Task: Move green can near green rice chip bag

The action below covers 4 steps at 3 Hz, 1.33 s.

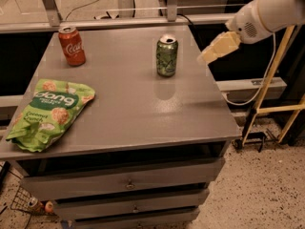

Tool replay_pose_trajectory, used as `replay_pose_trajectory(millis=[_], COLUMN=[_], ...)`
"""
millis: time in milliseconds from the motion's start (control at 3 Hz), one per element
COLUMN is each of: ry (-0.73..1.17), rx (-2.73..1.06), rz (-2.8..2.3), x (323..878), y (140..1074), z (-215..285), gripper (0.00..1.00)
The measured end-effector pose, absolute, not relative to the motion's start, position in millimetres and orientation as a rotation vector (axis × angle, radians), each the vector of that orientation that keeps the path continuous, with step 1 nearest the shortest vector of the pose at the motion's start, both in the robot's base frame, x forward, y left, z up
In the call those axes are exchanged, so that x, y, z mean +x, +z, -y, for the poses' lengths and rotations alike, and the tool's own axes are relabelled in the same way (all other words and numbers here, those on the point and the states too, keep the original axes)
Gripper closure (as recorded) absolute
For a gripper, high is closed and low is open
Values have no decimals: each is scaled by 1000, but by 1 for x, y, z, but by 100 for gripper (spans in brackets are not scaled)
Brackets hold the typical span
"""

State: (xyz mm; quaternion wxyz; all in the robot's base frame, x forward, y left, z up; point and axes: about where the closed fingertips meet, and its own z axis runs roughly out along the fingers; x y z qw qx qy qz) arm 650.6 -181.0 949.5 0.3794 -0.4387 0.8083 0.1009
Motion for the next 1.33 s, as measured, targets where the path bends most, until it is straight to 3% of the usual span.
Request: replay_pose_trajectory(millis=[1333], ry=[349], rx=[-1400], rz=[-2017], x=[699], y=[916], z=[76], gripper=[0])
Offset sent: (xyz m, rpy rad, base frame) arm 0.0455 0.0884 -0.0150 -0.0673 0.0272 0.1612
